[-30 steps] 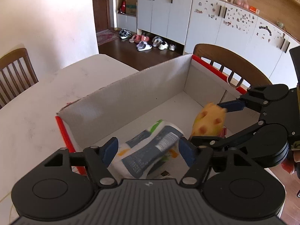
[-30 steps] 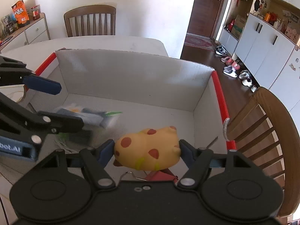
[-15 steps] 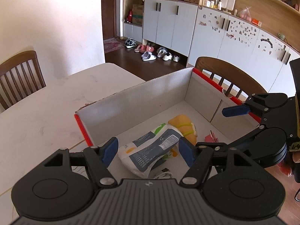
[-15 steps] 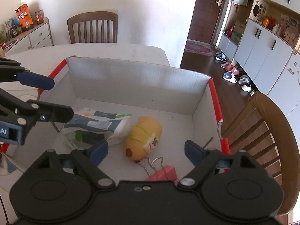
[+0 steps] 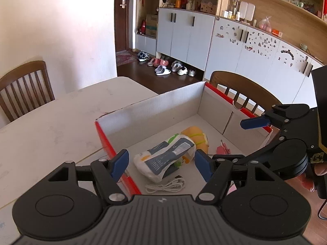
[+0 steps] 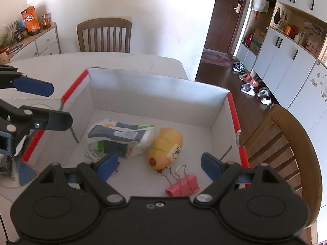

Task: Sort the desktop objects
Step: 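Move both tools back from the shoebox to the pile on the mat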

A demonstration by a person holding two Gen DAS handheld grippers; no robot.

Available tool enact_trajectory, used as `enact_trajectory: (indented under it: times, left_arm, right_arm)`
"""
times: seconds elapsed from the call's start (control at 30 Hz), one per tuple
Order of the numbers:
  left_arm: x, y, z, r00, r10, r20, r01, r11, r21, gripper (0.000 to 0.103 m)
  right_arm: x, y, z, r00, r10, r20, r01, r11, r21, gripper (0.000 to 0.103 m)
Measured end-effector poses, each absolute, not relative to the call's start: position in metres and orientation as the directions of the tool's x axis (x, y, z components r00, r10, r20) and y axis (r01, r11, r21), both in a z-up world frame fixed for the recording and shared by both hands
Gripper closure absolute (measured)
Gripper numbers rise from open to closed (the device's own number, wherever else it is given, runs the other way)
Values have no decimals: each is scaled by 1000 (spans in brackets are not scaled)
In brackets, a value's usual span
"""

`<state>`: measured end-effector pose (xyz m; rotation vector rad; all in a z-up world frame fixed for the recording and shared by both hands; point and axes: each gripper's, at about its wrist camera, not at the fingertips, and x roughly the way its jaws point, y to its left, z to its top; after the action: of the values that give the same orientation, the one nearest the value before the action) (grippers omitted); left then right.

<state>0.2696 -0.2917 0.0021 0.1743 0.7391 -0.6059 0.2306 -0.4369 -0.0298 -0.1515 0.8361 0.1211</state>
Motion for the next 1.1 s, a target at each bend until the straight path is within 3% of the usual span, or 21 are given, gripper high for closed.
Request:
enact_trajectory:
  times: [1.1]
  left_arm:
    - [196,-144,27,651,-451,-611,499,861,-104,33]
  right_arm:
    - [176,-316,3,693,143,-707,-243,969,-41,15]
